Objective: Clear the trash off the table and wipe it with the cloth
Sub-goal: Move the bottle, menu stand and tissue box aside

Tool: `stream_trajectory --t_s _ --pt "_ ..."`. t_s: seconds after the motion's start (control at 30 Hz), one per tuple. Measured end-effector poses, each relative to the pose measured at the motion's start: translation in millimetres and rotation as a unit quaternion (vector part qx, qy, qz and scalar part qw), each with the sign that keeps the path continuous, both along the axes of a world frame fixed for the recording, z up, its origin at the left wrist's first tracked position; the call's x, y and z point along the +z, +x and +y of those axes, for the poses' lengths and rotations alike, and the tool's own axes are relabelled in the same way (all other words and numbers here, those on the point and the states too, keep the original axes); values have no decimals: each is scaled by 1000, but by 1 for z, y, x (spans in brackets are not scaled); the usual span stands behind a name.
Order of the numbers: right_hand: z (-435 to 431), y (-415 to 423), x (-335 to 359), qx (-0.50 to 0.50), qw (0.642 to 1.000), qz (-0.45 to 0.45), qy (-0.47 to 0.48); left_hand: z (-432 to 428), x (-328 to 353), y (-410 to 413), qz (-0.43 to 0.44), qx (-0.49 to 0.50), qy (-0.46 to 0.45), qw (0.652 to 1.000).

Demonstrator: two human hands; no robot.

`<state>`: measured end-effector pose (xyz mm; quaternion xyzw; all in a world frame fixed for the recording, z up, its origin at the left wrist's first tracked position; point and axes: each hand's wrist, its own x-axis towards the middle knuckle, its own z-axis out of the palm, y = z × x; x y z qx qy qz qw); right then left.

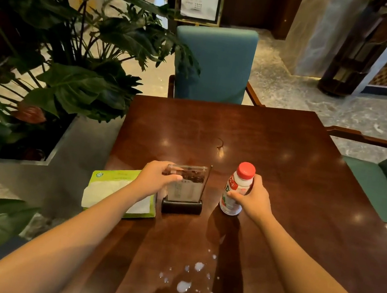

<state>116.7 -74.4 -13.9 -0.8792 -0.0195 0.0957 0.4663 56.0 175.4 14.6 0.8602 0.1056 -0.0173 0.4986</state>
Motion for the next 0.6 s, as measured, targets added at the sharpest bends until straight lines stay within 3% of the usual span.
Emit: stream_trajectory --t_s 0.27,0.47,0.6 --pt "21 46 29 31 999 -38 -15 29 34 21 -50 73 -16 996" --pt "52 99 37 35 998 -54 -6 58 35 73 -69 119 -61 989" --pt "72 139 32 20 999 -33 -3 72 29 117 -79 121 -42 989"
